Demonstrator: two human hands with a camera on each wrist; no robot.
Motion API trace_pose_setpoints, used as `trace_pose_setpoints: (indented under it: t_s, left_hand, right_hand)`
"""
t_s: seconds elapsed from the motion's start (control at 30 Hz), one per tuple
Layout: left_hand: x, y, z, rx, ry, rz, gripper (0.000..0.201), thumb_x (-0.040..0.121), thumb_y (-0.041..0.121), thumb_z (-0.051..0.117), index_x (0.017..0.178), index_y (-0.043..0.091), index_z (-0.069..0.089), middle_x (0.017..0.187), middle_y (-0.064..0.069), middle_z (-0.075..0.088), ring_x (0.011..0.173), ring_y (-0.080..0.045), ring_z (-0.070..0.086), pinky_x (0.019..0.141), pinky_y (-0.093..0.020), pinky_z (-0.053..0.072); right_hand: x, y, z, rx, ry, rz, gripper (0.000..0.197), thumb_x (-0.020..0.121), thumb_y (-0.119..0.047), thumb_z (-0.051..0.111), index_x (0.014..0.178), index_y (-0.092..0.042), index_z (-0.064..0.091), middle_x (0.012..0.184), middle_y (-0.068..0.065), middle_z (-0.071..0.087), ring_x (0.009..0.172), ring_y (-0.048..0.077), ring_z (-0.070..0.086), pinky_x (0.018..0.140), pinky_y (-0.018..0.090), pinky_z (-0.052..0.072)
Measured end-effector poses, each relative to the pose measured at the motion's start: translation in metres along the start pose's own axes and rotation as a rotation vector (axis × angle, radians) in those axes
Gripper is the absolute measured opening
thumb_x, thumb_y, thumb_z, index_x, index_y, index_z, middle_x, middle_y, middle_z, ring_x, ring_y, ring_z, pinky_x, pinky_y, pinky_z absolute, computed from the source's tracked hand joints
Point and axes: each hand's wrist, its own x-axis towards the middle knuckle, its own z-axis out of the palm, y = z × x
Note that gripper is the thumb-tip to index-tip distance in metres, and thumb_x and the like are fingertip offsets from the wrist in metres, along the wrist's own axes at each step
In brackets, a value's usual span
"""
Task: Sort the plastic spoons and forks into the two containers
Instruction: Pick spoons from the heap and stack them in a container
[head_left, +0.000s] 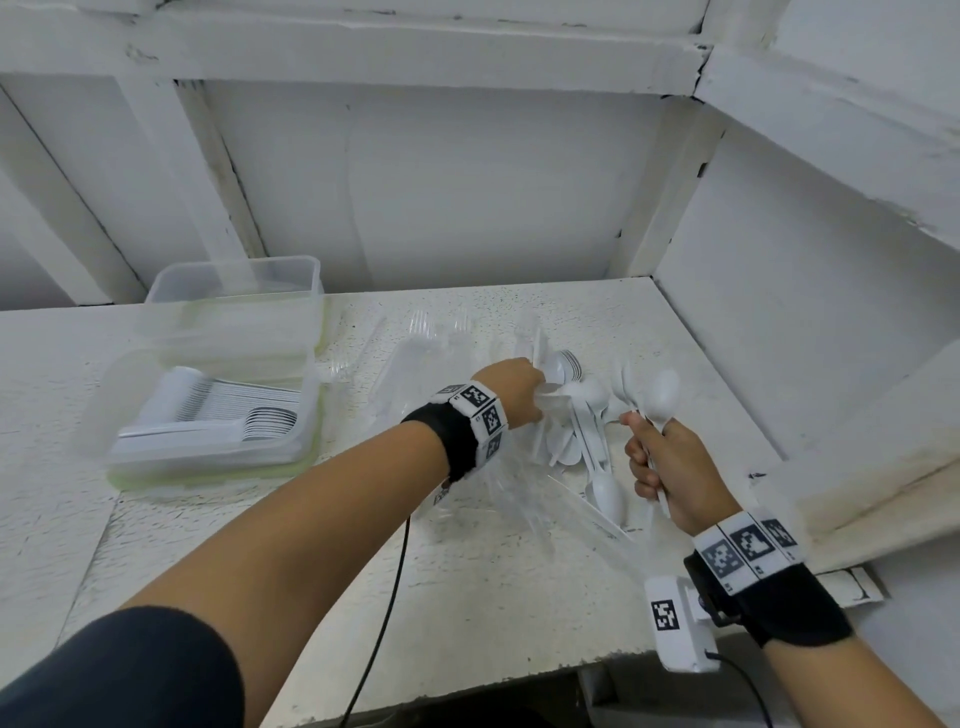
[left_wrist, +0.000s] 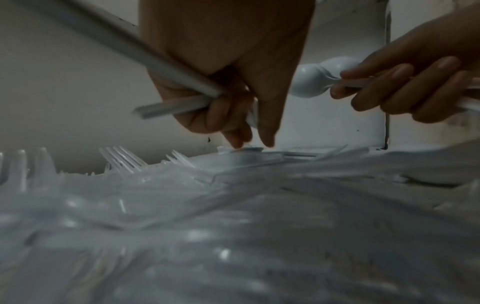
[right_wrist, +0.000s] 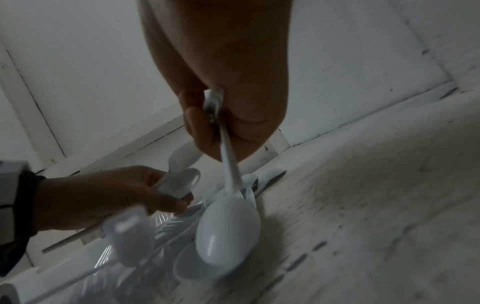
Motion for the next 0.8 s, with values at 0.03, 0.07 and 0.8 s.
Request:
trace_pose_setpoints:
  t_s: [0.03,0.07,0.8]
  left_hand:
    - [-0.001,0.0,0.001,0.051,-0.008,0.015,0.022,0.089,0.022,0.055,0.102,0.006,0.062,0.101,-0.008,0.061,0.094,-0.025,0.06,0.068,-0.028,0.041]
    - [-0.001,0.0,0.002,0.086,-0.011,0.025,0.021,0.09,0.021,0.054,0.104,0.008,0.061,0.103,-0.008,0.062,0.095,-0.025,0.06,0.068,-0.028,0.042]
    - [-0.076,-0.049,-0.044,-0.768,0.24,-0.128,0.018,0.081,0.023,0.073,0.075,0.014,0.058,0.058,0.007,0.045,0.051,-0.005,0.039,0.043,-0.009,0.029]
  right_hand:
    - [0.0,0.001,0.0,-0.002,0.002,0.005,0.013,0.095,-0.023,0.051,0.092,-0.012,0.056,0.054,0.0,0.038,0.033,0.006,0.026,0.034,0.018,0.022]
    - [0.0,0.002,0.0,-0.003,0.003,0.007,0.013,0.095,-0.023,0.051,0.093,-0.011,0.055,0.054,-0.001,0.038,0.033,0.006,0.026,0.034,0.017,0.022]
    - [-0.013,-0.028,0.042,-0.317,-0.13,-0.306,0.016,0.097,-0.022,0.047,0.088,-0.014,0.059,0.065,-0.001,0.049,0.055,0.009,0.043,0.05,0.016,0.038]
